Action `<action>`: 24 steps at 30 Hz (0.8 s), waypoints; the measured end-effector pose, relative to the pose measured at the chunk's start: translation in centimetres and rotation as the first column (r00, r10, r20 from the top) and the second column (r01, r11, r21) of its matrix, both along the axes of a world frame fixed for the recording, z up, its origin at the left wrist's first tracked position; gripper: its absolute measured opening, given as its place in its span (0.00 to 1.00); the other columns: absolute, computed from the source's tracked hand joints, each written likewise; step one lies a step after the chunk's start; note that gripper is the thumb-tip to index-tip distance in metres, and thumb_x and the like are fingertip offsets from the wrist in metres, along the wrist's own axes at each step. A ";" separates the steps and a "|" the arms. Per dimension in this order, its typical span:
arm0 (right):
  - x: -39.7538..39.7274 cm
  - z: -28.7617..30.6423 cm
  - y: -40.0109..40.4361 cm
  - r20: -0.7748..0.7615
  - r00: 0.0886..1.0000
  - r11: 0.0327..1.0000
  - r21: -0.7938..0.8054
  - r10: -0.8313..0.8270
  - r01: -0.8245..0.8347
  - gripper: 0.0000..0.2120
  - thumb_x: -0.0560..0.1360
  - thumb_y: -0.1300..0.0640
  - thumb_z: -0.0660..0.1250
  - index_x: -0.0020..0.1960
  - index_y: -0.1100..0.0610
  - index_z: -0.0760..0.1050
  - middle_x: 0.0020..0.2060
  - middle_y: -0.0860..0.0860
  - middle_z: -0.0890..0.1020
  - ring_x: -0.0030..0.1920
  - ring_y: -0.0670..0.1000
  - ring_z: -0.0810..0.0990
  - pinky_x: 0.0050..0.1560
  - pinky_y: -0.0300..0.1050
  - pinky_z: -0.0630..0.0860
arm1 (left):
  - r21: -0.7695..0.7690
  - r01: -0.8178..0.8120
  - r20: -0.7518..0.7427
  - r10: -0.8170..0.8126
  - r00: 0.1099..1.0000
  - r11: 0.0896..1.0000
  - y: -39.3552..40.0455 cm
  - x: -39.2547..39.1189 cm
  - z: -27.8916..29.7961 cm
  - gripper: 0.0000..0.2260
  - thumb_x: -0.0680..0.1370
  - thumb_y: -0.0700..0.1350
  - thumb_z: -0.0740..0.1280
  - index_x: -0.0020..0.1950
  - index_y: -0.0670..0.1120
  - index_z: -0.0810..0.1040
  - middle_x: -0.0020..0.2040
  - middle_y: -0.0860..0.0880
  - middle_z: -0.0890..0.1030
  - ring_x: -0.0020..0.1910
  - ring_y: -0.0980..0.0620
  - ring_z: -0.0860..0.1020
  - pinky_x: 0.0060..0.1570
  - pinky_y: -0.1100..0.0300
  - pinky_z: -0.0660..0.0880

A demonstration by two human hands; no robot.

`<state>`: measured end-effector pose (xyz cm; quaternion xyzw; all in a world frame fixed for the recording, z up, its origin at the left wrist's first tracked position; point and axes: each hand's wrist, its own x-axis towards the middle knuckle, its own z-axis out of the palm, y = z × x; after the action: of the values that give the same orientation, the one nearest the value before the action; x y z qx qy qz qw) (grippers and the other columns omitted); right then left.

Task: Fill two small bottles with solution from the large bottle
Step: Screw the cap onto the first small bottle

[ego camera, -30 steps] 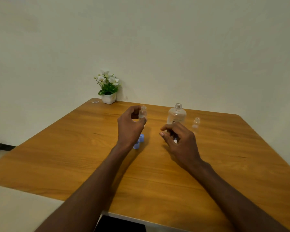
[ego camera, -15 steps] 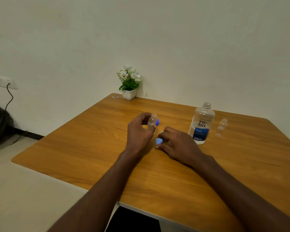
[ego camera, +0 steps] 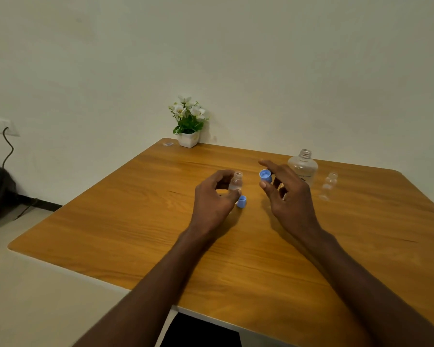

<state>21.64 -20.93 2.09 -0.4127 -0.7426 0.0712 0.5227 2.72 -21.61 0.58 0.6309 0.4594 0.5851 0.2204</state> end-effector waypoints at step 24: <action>-0.1 0.4 0.1 0.069 0.998 0.996 0.087 0.011 -0.017 0.19 0.80 0.66 0.70 0.70 0.58 0.79 0.57 0.54 0.78 0.56 0.52 0.78 0.52 0.41 0.76 | -0.048 0.167 0.048 -0.164 0.985 0.985 -0.2 0.8 0.1 0.18 0.76 0.42 0.77 0.66 0.49 0.83 0.59 0.56 0.85 0.58 0.58 0.83 0.50 0.62 0.81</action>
<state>21.52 -20.84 2.47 -0.3864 -0.7652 0.0279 0.5142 3.49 -21.78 0.68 0.6479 0.4154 0.5664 0.2946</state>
